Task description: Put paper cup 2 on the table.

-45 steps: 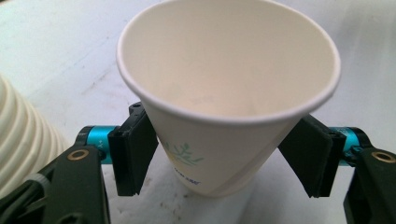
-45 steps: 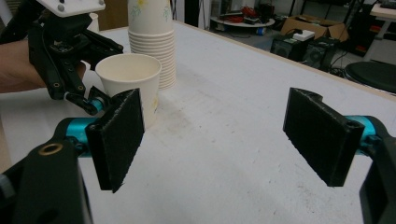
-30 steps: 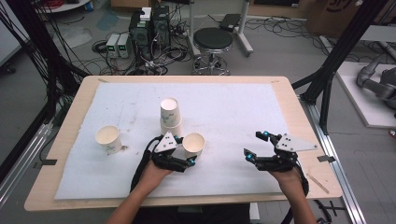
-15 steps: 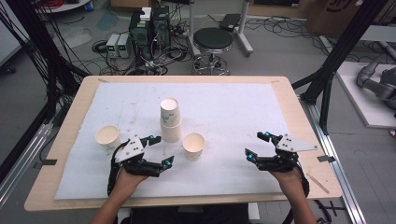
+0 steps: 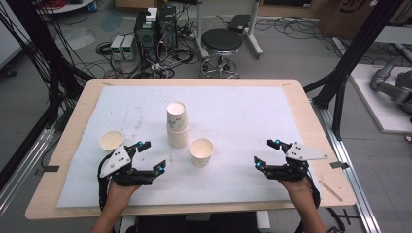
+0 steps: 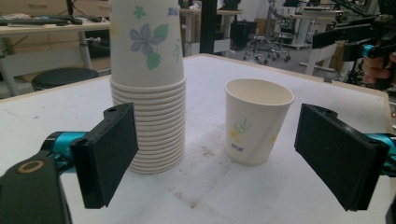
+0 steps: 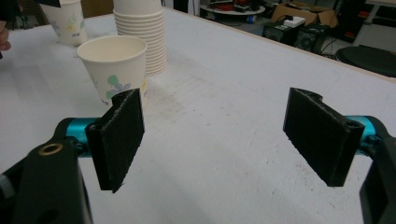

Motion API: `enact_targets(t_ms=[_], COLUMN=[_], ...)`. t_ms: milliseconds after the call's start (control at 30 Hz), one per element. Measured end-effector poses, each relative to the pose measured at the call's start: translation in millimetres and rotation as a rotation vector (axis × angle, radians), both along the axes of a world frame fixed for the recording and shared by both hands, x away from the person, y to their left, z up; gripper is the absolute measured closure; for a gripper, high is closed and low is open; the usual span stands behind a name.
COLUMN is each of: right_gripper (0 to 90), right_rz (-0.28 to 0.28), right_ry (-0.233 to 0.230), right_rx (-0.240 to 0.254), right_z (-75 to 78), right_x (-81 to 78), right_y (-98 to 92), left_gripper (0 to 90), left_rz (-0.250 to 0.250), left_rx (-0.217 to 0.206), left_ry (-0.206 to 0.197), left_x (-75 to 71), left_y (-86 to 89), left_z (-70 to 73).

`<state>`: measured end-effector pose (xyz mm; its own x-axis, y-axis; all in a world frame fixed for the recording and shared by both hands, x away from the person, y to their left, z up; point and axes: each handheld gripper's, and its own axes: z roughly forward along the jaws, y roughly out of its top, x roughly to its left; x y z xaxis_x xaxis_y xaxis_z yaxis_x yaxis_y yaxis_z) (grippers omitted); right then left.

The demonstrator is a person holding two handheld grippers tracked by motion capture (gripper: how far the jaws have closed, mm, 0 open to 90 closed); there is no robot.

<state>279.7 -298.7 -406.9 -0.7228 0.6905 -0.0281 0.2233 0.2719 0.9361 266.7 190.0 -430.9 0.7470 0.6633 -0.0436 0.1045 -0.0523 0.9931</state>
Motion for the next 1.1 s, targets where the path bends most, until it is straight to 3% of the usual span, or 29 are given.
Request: enact_targets(t_ms=[333, 1100], right_gripper=[21.1, 21.1], right_rz=[0.006, 0.001], right_ry=[0.013, 0.011], right_rx=[-0.008, -0.003], right_z=[-1.5, -1.4], right_x=[-2.2, -1.8], right_y=[5.7, 3.3], left_gripper=[13.5, 13.8], left_rz=[0.034, 0.031], left_rx=[-0.019, -0.007], left_ry=[-0.014, -0.021], left_x=[-1.7, -2.6], left_y=[5.8, 4.5], left_z=[1.8, 2.4])
